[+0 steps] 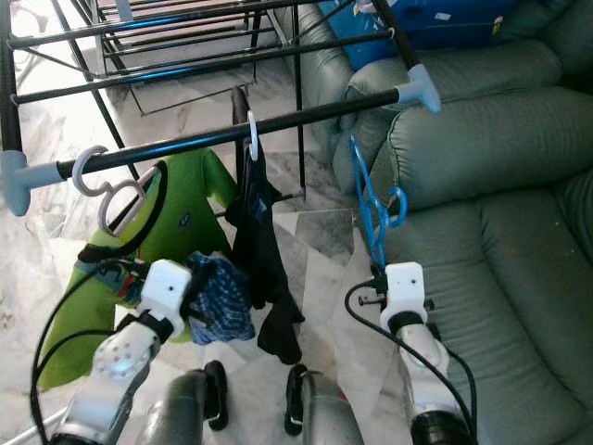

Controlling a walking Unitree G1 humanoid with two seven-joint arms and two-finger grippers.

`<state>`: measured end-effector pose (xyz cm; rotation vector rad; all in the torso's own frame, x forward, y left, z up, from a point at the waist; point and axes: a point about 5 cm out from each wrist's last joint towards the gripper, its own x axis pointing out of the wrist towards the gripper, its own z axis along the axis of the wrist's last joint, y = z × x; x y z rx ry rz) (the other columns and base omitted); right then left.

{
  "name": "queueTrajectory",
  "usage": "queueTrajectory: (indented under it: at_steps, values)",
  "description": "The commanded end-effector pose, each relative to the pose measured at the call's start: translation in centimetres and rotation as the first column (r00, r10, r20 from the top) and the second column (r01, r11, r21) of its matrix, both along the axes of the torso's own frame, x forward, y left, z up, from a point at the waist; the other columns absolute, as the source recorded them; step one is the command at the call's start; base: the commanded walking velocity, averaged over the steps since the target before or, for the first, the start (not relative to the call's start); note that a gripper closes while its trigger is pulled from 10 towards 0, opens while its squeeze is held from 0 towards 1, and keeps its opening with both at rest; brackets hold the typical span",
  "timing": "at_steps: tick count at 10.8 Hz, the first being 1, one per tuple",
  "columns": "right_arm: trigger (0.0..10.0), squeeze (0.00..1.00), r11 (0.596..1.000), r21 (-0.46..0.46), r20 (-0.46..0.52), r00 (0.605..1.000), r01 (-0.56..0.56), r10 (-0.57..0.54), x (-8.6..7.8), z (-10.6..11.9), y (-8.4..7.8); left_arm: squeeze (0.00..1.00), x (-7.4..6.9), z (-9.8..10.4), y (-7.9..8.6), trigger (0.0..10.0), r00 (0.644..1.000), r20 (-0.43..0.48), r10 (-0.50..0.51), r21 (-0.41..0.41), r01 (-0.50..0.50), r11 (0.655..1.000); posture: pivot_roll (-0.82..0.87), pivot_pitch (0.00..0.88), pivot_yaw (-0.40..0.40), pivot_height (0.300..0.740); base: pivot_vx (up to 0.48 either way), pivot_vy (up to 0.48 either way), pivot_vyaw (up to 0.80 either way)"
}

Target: Hang hanger

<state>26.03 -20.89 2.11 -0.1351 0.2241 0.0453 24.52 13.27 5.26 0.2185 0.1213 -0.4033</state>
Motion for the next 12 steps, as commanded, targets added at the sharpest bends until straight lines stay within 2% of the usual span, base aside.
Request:
queueTrajectory:
  at_steps: [1,5,9,12]
  values:
    - [10.0,0.00,1.000,-0.008,-0.011,1.000,0.017,-0.017,0.1,-0.1,-0.3,0.00,-0.5,-0.6,-0.3,10.0,1.000,-0.018,-0.019,0.008,0.019,1.000,0.02,0.145,-0.069,0.740,-0.296,0.000,0.00]
    - [10.0,0.00,0.999,0.039,-0.002,0.999,0.034,-0.034,0.9,0.3,-0.4,0.00,-0.7,-1.0,0.0,10.0,1.000,-0.026,-0.009,0.013,0.010,1.000,0.02,0.107,-0.076,0.740,-0.348,0.000,0.00]
    - [10.0,0.00,0.998,0.058,0.014,0.999,0.039,-0.040,1.1,0.4,-0.4,0.00,0.1,-0.9,-0.1,10.0,1.000,-0.014,-0.020,0.020,0.021,1.000,0.02,0.094,-0.078,0.740,-0.349,0.000,0.00]
    - [10.0,0.00,0.994,0.068,0.035,0.995,0.088,-0.091,1.7,0.6,-0.4,0.00,0.9,-1.0,0.0,10.0,0.999,-0.003,-0.039,0.043,0.039,0.998,0.03,0.000,-0.034,0.740,-0.334,0.000,0.00]
